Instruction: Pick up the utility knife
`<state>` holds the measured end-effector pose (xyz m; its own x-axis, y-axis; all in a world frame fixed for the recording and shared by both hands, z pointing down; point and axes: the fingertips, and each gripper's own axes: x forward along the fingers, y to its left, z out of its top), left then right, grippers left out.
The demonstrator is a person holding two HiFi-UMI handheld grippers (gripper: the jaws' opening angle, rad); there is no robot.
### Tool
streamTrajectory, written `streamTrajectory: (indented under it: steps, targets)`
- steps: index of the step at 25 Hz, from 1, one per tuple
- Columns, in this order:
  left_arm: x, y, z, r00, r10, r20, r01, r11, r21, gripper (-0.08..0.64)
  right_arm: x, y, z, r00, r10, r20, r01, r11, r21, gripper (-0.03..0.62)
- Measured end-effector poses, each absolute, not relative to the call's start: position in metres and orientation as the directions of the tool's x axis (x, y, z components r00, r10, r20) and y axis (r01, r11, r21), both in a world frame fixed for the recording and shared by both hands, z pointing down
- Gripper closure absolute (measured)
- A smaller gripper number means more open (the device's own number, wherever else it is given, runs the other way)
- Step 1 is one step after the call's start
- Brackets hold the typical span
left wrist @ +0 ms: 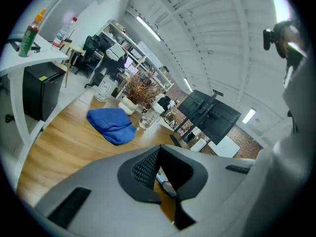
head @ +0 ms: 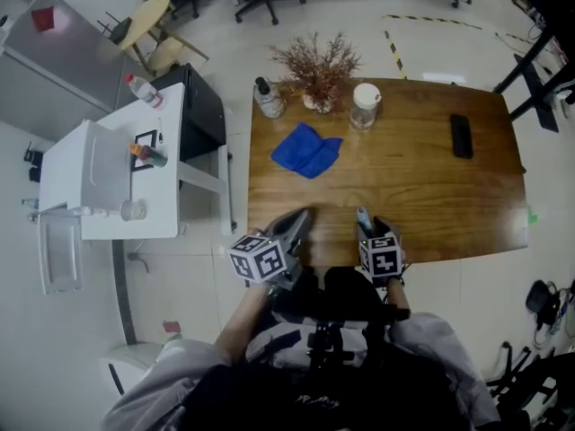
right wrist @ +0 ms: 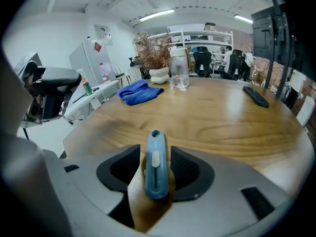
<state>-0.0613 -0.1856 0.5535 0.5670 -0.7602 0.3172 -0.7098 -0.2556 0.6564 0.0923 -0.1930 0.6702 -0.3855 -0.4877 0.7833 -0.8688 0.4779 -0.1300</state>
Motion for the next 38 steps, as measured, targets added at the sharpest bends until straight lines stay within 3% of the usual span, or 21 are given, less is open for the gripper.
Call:
streamTrajectory:
  steps: [7, 13, 30, 38]
  targets:
    - [-0.069, -0.189, 0.555, 0.54, -0.774, 0.33, -0.724, -0.227, 0.651, 0.552, 0.09, -0.198, 0.68, -0.326, -0.489, 0.809, -0.843, 0.537, -0.016, 0.421]
    - [-0.062, -0.192, 0.554, 0.568, -0.759, 0.318, -0.71, -0.256, 0.656, 0.552, 0.093, -0.196, 0.673, -0.373, -0.45, 0.811, -0.876, 0.459, -0.149, 0.442]
    - [-0.045, -0.204, 0.55, 0.68, -0.682, 0.27, -0.635, -0.363, 0.682, 0.552, 0.118, -0.187, 0.548, -0.414, -0.698, 0.584, -0.907, 0.264, -0.328, 0.452]
    - [-0.028, -0.204, 0.543, 0.735, -0.63, 0.251, -0.598, -0.427, 0.678, 0.552, 0.115, -0.176, 0.556, -0.389, -0.711, 0.586, -0.914, 0.222, -0.338, 0.453]
